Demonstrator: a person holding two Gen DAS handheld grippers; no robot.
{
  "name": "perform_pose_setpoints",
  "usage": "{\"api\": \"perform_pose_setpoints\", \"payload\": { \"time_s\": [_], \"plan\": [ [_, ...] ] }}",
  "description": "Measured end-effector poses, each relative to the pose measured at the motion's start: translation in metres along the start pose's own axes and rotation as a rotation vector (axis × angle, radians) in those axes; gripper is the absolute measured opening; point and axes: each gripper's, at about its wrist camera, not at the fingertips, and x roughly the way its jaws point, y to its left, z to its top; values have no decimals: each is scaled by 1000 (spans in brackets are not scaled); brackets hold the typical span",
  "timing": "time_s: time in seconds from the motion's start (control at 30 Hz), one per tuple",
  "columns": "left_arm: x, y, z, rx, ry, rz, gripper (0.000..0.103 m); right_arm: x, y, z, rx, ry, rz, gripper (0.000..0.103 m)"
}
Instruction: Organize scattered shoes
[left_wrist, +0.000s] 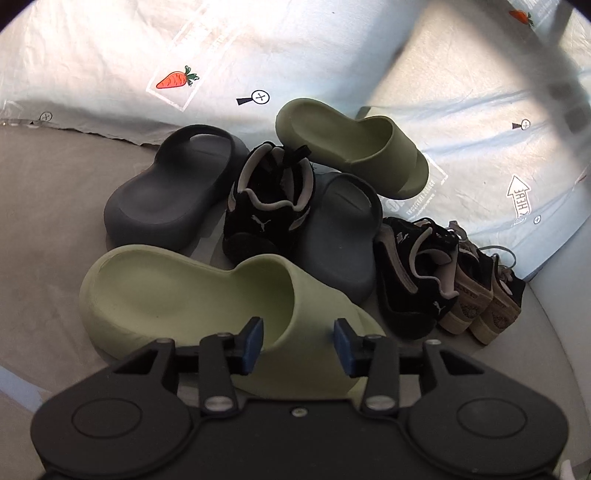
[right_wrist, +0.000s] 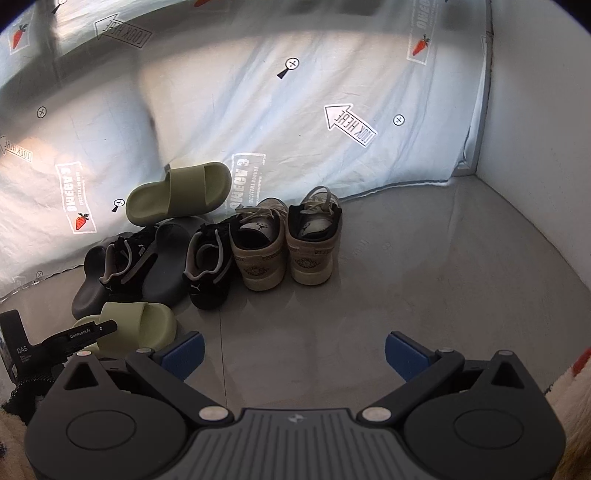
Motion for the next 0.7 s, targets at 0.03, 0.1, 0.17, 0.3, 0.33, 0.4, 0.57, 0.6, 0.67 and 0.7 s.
{"api": "perform_pose_setpoints", "payload": {
  "time_s": [0.03,0.1,0.17,0.3,0.33,0.4,0.57,0.6,0.67,0.7],
  "plan": [
    [0,-2,0,2,0,3,36,-1,-1,-2,7,4,-3,103],
    [-2,-5,-3,-9,4,-18,29,-4,-2,-4,14,1,-9,103],
    [-5,-9,-10,-27,6,-57,19,-6,-2,-6,16,-2,-15,103],
    [-15,-20,-23,-53,4,-62,14,-7,0,-11,20,13,-25,103],
    [-20,-21,-29,-86,6,-70,13,-7,0,-12,20,14,-28,103],
    [-30,-21,-38,-117,9,-75,13,-8,2,-14,17,16,-35,103],
    [-57,-26,-62,-113,33,-78,13,-10,6,-19,13,25,-41,103],
    [-63,-27,-67,-104,40,-80,13,-10,7,-20,12,26,-41,103],
    [-73,-31,-77,-89,58,-93,13,-11,9,-21,9,30,-41,103],
    [-78,-32,-82,-86,69,-101,13,-11,10,-22,7,32,-41,103]
  ]
}}
